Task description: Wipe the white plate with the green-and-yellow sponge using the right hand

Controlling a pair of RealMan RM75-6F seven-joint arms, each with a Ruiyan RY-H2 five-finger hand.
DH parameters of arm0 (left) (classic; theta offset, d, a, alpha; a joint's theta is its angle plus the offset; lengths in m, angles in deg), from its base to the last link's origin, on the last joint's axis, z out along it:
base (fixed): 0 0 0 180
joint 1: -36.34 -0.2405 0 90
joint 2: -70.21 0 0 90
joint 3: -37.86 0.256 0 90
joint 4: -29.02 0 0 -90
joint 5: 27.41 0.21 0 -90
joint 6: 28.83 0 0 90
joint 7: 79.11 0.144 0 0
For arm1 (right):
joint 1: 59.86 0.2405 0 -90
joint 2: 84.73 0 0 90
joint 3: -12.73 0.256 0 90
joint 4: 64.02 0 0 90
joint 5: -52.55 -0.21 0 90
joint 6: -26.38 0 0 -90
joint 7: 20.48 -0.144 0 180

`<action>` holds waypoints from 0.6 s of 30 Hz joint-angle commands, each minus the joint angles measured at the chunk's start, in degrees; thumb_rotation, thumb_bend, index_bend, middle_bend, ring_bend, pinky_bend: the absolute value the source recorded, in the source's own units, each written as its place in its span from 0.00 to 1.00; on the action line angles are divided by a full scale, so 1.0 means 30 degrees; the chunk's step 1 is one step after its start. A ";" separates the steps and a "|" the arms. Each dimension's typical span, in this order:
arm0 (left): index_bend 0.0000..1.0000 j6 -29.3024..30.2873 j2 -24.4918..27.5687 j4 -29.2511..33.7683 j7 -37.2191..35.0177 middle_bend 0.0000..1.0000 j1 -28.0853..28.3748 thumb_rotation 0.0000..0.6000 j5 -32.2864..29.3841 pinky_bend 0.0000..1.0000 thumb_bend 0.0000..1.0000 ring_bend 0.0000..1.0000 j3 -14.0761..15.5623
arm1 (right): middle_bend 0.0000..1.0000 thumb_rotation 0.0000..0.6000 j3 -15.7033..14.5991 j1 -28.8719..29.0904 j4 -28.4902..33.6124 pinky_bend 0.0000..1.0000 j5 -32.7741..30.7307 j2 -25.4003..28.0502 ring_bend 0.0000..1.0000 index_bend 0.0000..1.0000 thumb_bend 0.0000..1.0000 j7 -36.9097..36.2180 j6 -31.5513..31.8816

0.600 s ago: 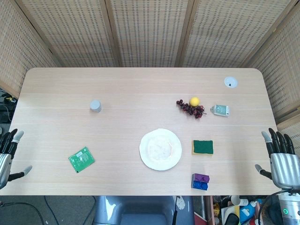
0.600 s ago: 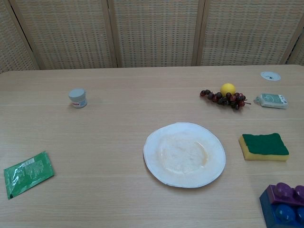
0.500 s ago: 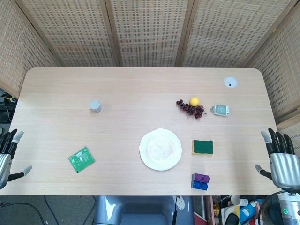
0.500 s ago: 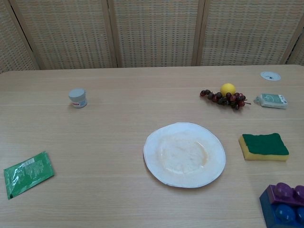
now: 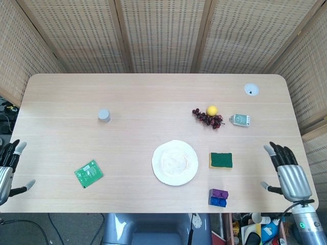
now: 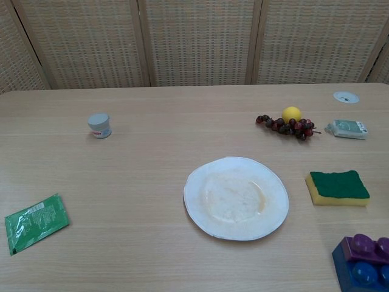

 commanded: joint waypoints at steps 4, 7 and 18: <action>0.00 -0.0573 -0.0233 -0.0097 0.0453 0.00 0.0243 1.00 -0.0520 0.00 0.00 0.00 -0.0121 | 0.01 1.00 0.0164 0.2867 -0.1234 0.05 0.0366 -0.1617 0.00 0.02 0.00 0.2314 -0.3777; 0.00 -0.0928 -0.0346 -0.0179 0.0644 0.00 0.0400 1.00 -0.0936 0.00 0.00 0.00 -0.0249 | 0.03 1.00 0.0352 0.3868 -0.1733 0.07 -0.0019 -0.2385 0.00 0.04 0.00 0.3474 -0.5205; 0.00 -0.1981 -0.0639 -0.0394 0.1290 0.00 0.0856 1.00 -0.2306 0.00 0.00 0.00 -0.0602 | 0.13 1.00 0.0725 0.5668 -0.2947 0.24 -0.3540 -0.5348 0.02 0.10 0.00 0.9094 -0.8180</action>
